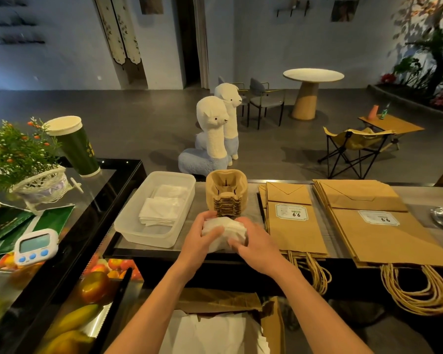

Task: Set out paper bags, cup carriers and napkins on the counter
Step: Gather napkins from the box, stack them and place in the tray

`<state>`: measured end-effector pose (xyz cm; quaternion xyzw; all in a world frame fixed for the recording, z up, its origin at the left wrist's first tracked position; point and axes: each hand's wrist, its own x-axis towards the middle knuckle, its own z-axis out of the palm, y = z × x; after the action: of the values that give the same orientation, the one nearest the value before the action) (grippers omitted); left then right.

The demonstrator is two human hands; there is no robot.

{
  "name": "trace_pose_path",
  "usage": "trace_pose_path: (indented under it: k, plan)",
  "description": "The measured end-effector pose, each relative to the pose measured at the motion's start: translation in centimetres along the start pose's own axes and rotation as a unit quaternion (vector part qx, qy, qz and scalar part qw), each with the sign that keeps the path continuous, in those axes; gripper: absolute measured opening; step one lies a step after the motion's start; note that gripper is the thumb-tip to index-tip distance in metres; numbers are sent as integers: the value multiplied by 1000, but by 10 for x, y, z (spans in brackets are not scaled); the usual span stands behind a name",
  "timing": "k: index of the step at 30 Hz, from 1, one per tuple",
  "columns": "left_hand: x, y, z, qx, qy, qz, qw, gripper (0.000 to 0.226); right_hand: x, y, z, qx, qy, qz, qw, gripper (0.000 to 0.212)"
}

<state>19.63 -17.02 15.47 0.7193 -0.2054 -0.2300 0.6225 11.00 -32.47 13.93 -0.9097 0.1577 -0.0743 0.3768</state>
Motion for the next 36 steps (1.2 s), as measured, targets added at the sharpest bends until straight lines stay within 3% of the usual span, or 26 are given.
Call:
trace_pose_path:
  k: [4,12,16,20,26,29,32,36]
  plan:
    - [-2,-9,1,53,2,17,998,67,-1,1,2,5,6,8,1000,42]
    - [4,-15,2,105,32,42,993,61,-3,-1,1,-38,41,15,998,54]
    - [4,-21,-1,149,45,56,986,51,-3,-3,-3,-149,60,-13,987,36]
    - [4,-23,-2,214,83,96,969,36,-5,-8,-7,-153,64,5,986,32]
    - [2,-17,-1,220,110,126,961,36,-13,-14,-9,-135,92,22,986,37]
    - [0,-13,-1,207,117,132,962,37,-15,-16,-9,-60,97,43,993,46]
    - [-1,-9,-2,187,117,144,965,46,-15,-21,-10,105,65,57,991,63]
    - [-3,-1,-7,183,135,163,960,57,-17,-29,-18,353,-2,86,932,67]
